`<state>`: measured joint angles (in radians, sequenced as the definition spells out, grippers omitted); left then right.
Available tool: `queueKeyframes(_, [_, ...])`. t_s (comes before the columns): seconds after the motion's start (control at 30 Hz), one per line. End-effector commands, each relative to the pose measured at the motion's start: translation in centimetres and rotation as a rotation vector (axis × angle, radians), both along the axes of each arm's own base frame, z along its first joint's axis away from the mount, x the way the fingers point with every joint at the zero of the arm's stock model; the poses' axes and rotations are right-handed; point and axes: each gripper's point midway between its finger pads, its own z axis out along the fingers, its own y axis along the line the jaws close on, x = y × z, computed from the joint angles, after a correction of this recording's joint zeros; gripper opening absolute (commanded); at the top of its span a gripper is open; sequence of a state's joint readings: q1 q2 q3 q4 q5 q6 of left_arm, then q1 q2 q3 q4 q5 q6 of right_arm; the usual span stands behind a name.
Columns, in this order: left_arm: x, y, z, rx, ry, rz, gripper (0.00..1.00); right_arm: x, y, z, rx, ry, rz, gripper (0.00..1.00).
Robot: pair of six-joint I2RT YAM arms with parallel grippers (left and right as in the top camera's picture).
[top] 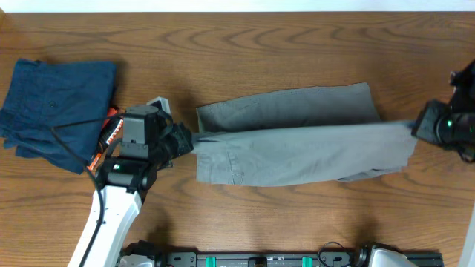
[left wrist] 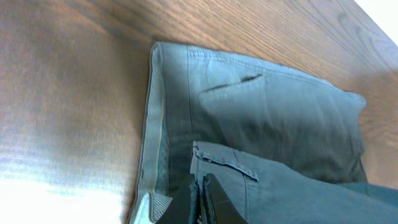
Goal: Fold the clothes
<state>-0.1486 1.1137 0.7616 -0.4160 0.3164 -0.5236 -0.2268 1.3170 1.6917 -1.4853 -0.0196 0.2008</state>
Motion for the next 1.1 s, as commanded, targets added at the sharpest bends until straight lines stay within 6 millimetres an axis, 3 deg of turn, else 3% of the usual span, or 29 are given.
queueKeyframes(0.0, [1.6, 1.5, -1.2, 0.07, -0.004, 0.064, 0.06, 1.9, -2.2, -1.1, -0.067, 0.036, -0.041, 0.01])
queueKeyframes(0.43, [9.2, 0.5, -5.3, 0.052, -0.11, 0.068, 0.06, 13.7, -3.4, -10.5, -0.007, 0.084, 0.002, 0.01])
queueKeyframes(0.6, [10.6, 0.3, -7.3, 0.054, -0.117, 0.071, 0.06, 17.6, -2.7, -13.6, 0.011, 0.055, 0.037, 0.01])
queueKeyframes(0.73, [11.5, 0.3, -7.8, 0.054, -0.141, 0.077, 0.08, 20.4, -1.9, -16.1, 0.026, 0.026, 0.065, 0.01])
queueKeyframes(0.8, [11.8, 0.3, -7.5, 0.051, -0.161, 0.078, 0.17, 21.6, -1.3, -17.4, 0.043, 0.016, 0.085, 0.01])
queueKeyframes(0.83, [12.1, 0.2, -7.2, 0.049, -0.174, 0.078, 0.35, 22.1, -0.8, -18.1, 0.053, 0.013, 0.096, 0.04])
queueKeyframes(0.9, [12.7, 0.2, -6.4, 0.04, -0.214, 0.081, 0.59, 22.5, -0.4, -18.8, 0.062, 0.013, 0.106, 0.2])
queueKeyframes(0.97, [13.0, 0.6, -5.2, 0.036, -0.245, 0.092, 0.7, 22.5, -0.4, -18.5, 0.064, 0.008, 0.096, 0.29])
queueKeyframes(1.07, [13.0, 1.8, -3.3, 0.031, -0.279, 0.117, 0.73, 22.3, -0.8, -16.5, 0.057, -0.028, 0.089, 0.35])
